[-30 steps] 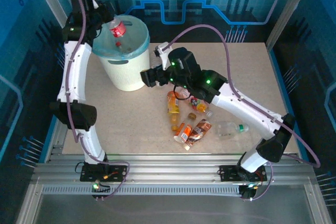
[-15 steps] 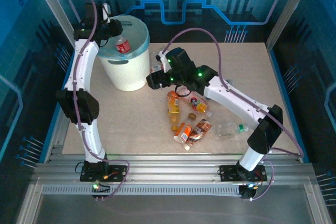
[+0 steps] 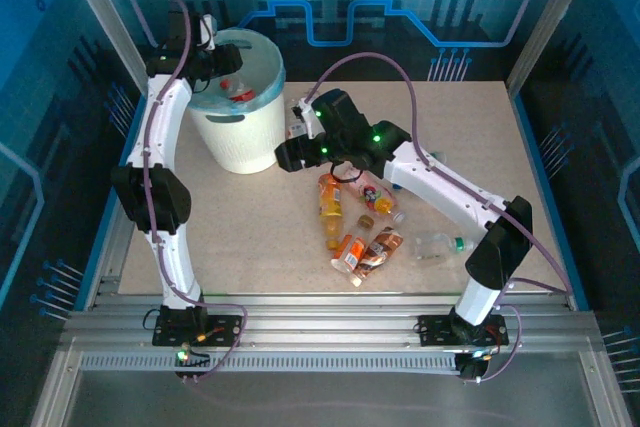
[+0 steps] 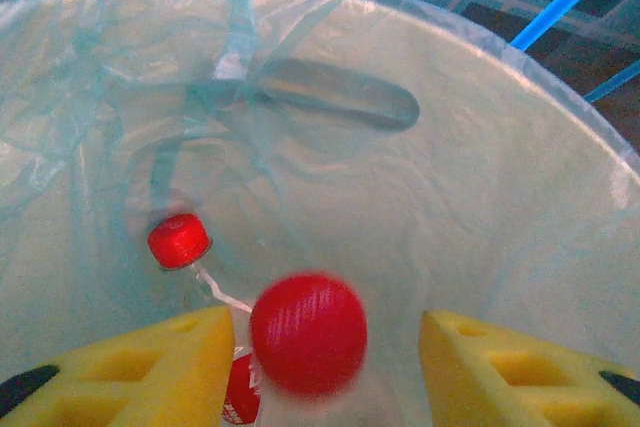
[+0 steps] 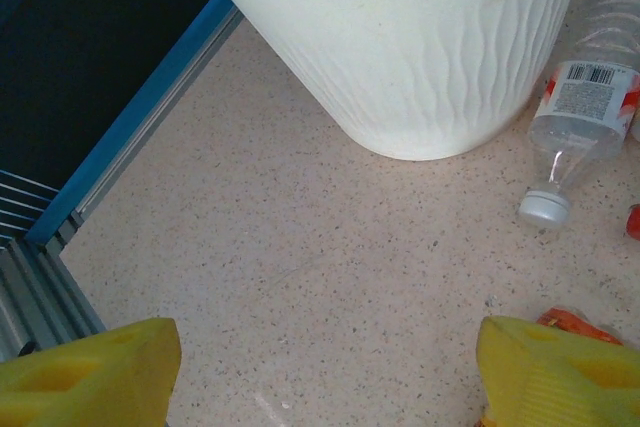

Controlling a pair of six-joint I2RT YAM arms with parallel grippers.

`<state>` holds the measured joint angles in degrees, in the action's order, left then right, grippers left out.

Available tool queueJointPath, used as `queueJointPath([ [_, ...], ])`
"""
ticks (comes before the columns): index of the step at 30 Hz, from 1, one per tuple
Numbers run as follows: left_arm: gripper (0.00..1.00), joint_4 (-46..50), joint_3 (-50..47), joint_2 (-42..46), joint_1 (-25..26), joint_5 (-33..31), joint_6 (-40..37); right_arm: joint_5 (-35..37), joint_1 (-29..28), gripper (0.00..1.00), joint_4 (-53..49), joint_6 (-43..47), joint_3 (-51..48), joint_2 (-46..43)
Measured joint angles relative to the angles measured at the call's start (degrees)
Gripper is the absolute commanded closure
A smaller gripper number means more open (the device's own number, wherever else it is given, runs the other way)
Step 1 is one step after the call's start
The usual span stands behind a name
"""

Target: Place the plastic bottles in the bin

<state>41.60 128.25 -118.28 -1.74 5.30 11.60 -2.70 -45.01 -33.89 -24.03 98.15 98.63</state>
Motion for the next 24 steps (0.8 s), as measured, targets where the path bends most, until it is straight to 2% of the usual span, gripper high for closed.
queueJointPath([
  [15,0.48,1.6,2.2,3.3,0.0,4.5,2.1,1.2,-0.7,0.22,-1.3,-1.5,-1.1,-3.5],
  [20,0.48,2.0,0.9,9.7,0.7,5.1,2.2,3.6,-1.2,0.21,-1.6,-1.4,-4.3,-8.5],
  [24,0.47,0.2,-7.8,20.5,3.6,5.0,1.6,6.6,-1.2,0.20,-1.7,-0.8,-8.7,-13.2],
])
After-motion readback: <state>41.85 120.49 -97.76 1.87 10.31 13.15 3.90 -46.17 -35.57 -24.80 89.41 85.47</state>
